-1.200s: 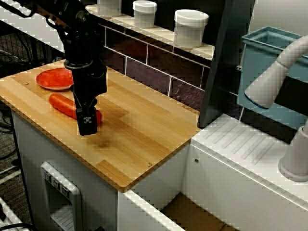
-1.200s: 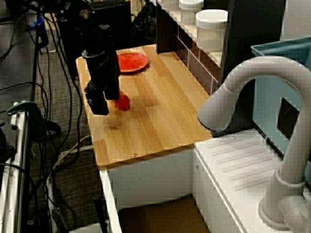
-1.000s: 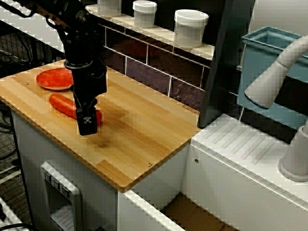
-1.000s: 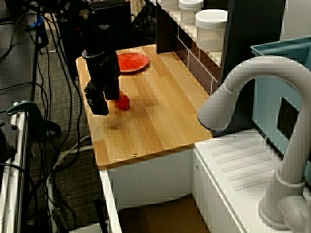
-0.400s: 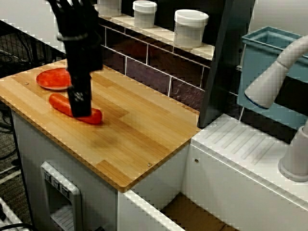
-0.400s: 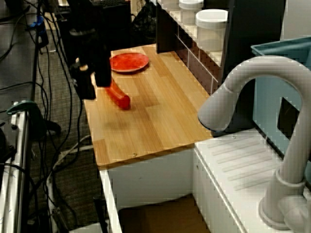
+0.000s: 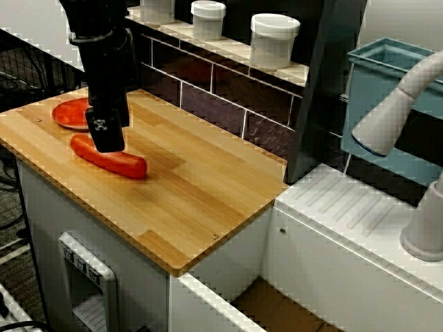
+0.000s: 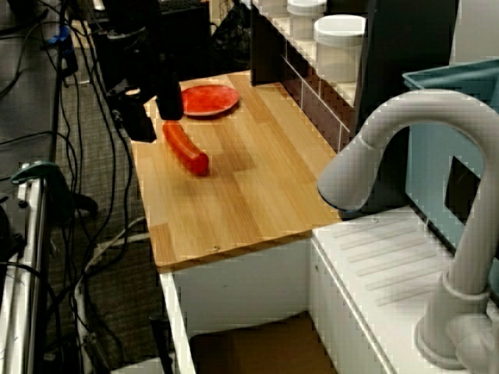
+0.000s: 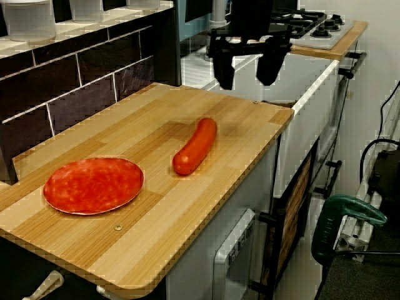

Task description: Put the object on the plate

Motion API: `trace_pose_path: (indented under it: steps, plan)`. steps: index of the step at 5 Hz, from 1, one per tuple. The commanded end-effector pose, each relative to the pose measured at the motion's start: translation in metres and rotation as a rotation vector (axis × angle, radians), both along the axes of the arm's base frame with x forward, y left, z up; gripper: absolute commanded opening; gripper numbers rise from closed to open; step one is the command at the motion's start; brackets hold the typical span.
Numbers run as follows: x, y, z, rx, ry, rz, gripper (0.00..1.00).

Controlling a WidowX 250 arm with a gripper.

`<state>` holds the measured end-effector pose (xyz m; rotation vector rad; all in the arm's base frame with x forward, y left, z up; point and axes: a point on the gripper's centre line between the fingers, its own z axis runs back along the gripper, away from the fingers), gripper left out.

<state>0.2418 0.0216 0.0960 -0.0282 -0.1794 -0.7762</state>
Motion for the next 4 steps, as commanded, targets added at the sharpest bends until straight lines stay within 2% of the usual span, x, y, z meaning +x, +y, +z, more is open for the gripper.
trace_pose_path:
  steps: [1, 2, 3, 4]
  plan:
    - [0.027, 0.034, -0.004, 0.073, -0.091, -0.246, 1.0]
    - [0.033, 0.05, -0.005, 0.078, -0.083, -0.357, 1.0]
    - [0.035, 0.061, -0.01, 0.08, -0.061, -0.41, 1.0]
    - [0.036, 0.06, -0.02, 0.09, -0.045, -0.407, 1.0]
